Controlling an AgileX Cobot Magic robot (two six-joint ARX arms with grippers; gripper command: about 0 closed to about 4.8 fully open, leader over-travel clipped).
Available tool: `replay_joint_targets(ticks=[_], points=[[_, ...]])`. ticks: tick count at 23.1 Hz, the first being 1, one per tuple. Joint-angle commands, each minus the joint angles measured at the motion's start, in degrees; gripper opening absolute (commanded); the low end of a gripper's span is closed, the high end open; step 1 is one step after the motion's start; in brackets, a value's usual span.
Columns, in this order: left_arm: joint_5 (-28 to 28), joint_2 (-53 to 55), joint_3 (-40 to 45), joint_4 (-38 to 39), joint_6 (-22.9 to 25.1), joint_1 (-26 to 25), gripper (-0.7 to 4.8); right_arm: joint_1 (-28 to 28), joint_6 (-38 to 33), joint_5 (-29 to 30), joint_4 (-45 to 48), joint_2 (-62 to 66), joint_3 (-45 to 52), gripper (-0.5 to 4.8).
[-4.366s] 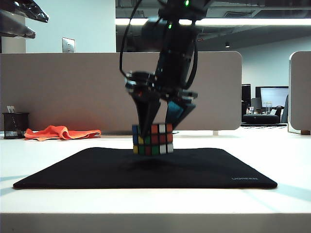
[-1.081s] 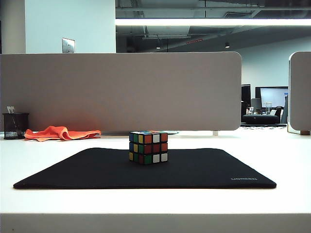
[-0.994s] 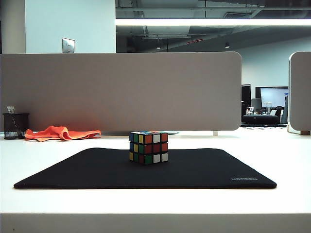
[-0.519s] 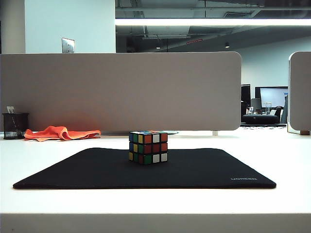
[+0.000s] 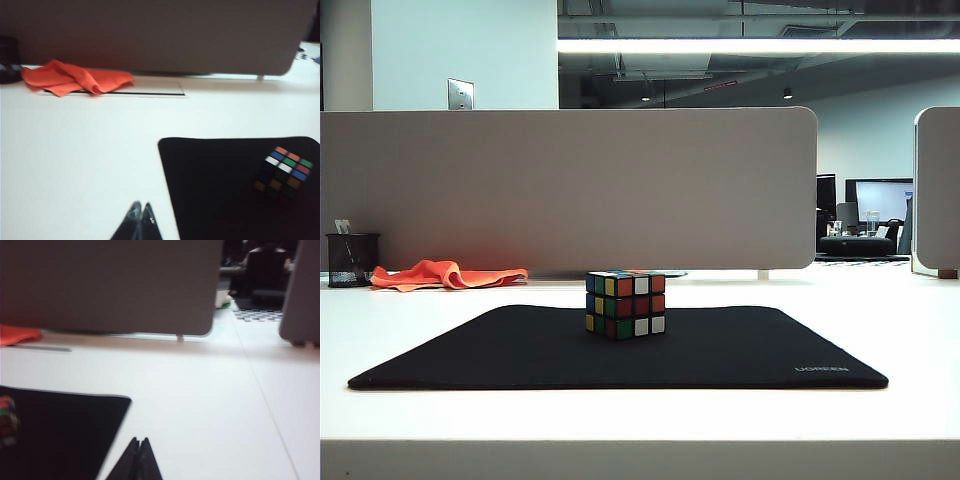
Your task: Pick up the cube on the right side of the mouse pad, then place it in the center of the mouse pad.
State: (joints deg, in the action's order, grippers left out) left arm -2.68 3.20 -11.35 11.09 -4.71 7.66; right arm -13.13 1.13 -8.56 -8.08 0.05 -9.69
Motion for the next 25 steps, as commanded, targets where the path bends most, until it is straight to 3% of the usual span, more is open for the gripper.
replay_joint_targets(ticks=[1, 11, 13, 17, 25], points=[[1.9, -3.0, 2.8, -1.0, -0.6, -0.1, -0.05, 0.0, 0.2, -0.6, 0.2, 0.1, 1.5, -0.08], [3.2, -3.0, 10.7, -6.8, -1.5, -0.1, -0.05, -0.3, -1.0, -0.6, 3.4, -0.1, 8.6, -0.08], [4.3, -3.1, 11.0, -5.9, -1.1, -0.1, -0.05, -0.3, -0.7, -0.6, 3.6, -0.1, 9.6, -0.08], [4.2, -3.1, 11.0, -5.4, 4.0, -0.1, -0.05, -0.3, 4.2, -0.5, 2.5, -0.1, 9.6, -0.08], [3.9, -3.1, 11.0, -2.8, 3.4, -0.1, -0.05, -0.3, 3.3, -0.3, -0.1, -0.1, 9.6, -0.08]])
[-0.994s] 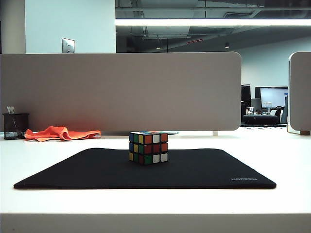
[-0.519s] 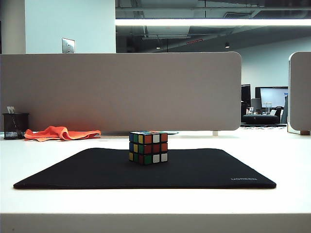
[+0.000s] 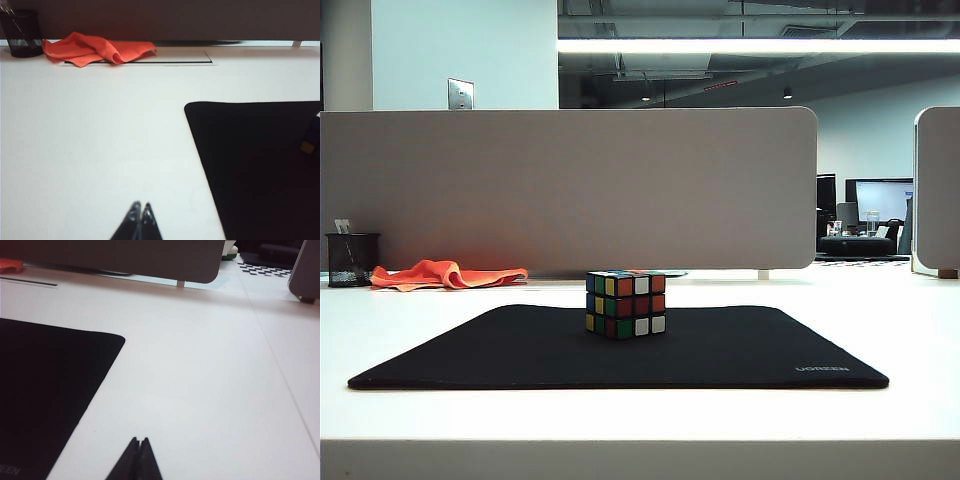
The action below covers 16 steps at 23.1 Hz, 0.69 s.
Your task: Pick up the cube on the right side of the mouse pad, then place it in the center of the mouse pad.
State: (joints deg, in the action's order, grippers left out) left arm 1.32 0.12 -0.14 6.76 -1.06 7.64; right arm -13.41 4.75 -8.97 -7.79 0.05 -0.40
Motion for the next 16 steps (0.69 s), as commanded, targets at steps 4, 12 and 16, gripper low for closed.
replay_joint_targets(ticks=[4, 12, 16], points=[[-0.1, 0.0, -0.2, 2.6, -0.3, -0.1, -0.05, 0.0, -0.3, 0.0, -0.4, -0.1, 0.3, -0.08], [0.0, 0.0, -0.2, 2.6, -0.3, -0.1, -0.05, 0.0, -0.3, 0.0, -0.4, -0.1, 0.3, -0.08], [0.0, 0.0, -0.2, 2.6, -0.3, -0.1, -0.05, 0.0, -0.3, 0.0, -0.4, -0.1, 0.3, -0.08]])
